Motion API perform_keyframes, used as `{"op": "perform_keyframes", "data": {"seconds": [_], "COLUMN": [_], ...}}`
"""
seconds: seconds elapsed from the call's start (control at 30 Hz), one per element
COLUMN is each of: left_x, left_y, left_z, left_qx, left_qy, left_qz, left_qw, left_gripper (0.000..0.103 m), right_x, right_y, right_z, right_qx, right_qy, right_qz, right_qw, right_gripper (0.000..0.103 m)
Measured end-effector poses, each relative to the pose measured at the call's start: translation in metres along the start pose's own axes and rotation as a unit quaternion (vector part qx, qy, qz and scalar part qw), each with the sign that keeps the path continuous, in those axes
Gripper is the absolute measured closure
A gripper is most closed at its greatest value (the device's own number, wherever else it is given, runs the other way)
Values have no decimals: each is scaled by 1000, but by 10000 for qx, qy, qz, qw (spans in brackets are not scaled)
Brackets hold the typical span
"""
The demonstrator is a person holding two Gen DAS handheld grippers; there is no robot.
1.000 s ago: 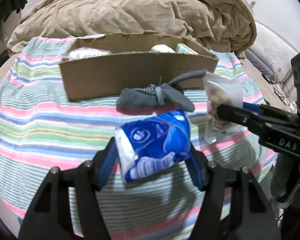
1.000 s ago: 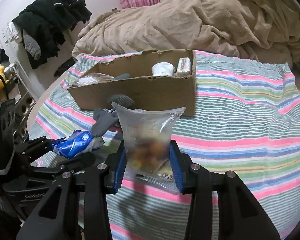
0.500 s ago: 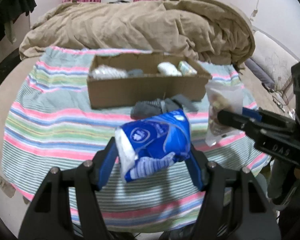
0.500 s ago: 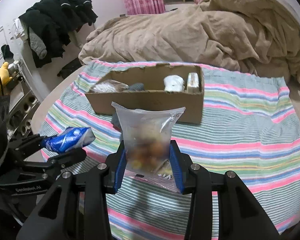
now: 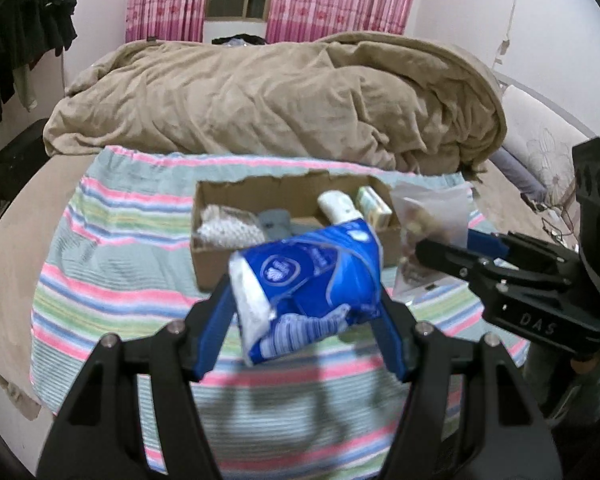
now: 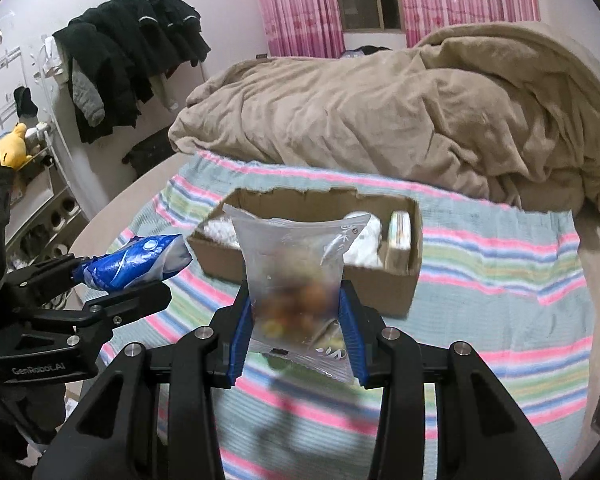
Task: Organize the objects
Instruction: 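Grasp the blue wipe pack with the left gripper while the right grasps the snack bag, place both in box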
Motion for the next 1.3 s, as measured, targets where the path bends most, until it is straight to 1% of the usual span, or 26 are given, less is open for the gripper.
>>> {"op": "perform_keyframes", "data": {"seconds": [0.17, 0.37, 0.57, 0.77, 1.03, 1.3], "left_x": [16, 33, 50, 66, 73, 64], "left_y": [5, 12, 13, 20, 32, 38], "left_z": [-6, -23, -42, -66, -110, -148], "left_qx": [1, 2, -24, -10, -22, 75], "left_qy": [-63, -107, -117, -123, 150, 488], "left_qz": [45, 40, -3, -13, -30, -123], "left_qw": [10000, 9999, 9999, 9999, 9999, 9987], "left_gripper": [38, 38, 38, 37, 37, 37], "right_x": [15, 29, 43, 47, 47, 34], "right_y": [-4, -13, -21, -30, -40, -48], "right_z": [-6, -24, -50, -76, -111, -148], "right_qx": [-46, -85, -53, -34, 4, 65], "right_qy": [-54, -68, -44, 23, 204, 515], "right_qz": [109, 115, 37, -21, -87, -250], "right_qw": [9999, 9999, 10000, 10000, 9998, 9983], "right_gripper": [60, 60, 60, 60, 60, 60]}}
Point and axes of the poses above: each gripper's, at about its wrist camera, not at the fingertips, and z roughly against the way its jaws point, y to its left, x to its top, the point moved 4 cm from there along -z, roughly the way its jaws point, and after that the axes turned 13 degrees about z, right-handed, at the moved point
